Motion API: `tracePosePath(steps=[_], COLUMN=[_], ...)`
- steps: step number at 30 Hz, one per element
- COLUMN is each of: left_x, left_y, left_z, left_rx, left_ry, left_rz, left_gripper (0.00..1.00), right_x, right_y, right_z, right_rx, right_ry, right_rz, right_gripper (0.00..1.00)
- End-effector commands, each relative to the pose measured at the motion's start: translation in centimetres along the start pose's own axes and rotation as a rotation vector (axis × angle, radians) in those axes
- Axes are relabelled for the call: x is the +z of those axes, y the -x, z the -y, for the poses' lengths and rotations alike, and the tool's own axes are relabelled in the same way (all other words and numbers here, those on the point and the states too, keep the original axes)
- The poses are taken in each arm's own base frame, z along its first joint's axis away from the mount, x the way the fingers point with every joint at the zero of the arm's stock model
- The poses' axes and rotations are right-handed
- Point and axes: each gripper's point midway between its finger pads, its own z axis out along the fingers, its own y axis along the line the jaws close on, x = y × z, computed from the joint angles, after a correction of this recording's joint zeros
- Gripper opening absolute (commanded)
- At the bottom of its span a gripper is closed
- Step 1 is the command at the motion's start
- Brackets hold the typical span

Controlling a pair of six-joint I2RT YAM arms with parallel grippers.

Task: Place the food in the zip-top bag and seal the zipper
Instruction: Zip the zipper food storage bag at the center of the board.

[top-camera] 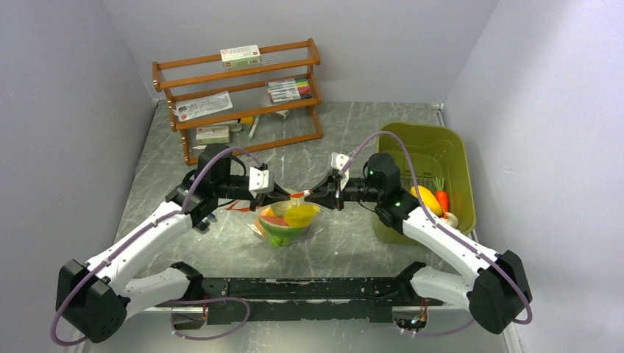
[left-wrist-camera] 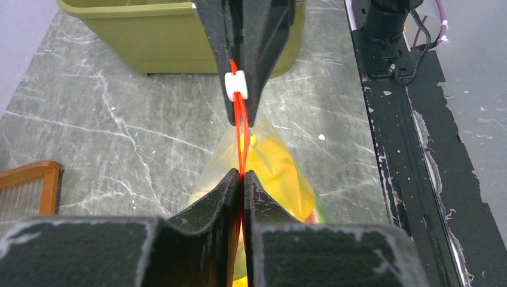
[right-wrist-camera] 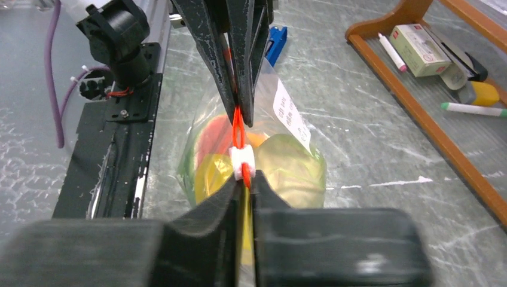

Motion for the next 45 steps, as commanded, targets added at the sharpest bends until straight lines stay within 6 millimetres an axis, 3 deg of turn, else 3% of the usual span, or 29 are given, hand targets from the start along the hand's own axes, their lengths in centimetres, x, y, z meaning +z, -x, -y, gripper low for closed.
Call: tracePosePath(steps=[1, 3, 4, 7, 8, 11, 15, 28, 36, 45], left_x=[-0.1, -0.2, -0.3, -0.8, -1.0, -1.2, -0.9, 1.8, 2.7, 2.7], left_y=[1.3, 1.5, 1.8, 3.3, 3.9, 5.8, 7.0, 6.1, 6.3, 6.7], left_z=[-0.1, -0.3, -0.5, -0.6, -0.5, 0.1, -0.1, 0.2, -0.2, -0.1], left_rx=[0.058, 0.044, 0.032, 0.012, 0.012, 0.020, 0.002, -0.033, -0.031, 0.005], left_ry=[0.005, 0.022, 0.038, 0.067, 0.070, 0.034, 0.014, -0.066, -0.063, -0.064], left_rz=[0.037, 0.037, 0.039, 0.069, 0.086, 0.139, 0.161, 0.151, 0.157, 0.161], left_gripper=[0.07, 0.08, 0.14, 0.46, 0.51, 0.61, 0.64, 0.53, 0.52, 0.28], right_x=[0.4, 0.4, 0.4, 0.1, 0.0, 0.1, 0.1, 0.4, 0.9, 1.2], right_y=[0.5, 0.6, 0.8, 2.0, 2.2, 2.8, 3.3, 3.6, 2.8, 3.5], right_z=[-0.5, -0.7, -0.8, -0.8, -0.9, -1.0, -1.2, -0.1, 0.0, 0.0], right_rx=[-0.021, -0.016, -0.017, -0.043, -0.045, -0.057, -0.089, -0.140, -0.124, -0.131], right_ry=[0.070, 0.079, 0.075, 0.057, 0.057, 0.074, 0.083, 0.052, 0.056, 0.073], right_rz=[0.014, 0.022, 0.031, 0.076, 0.080, 0.075, 0.079, 0.065, 0.061, 0.067], right_gripper=[0.00, 0.00, 0.00, 0.00, 0.00, 0.00, 0.00, 0.00, 0.00, 0.00])
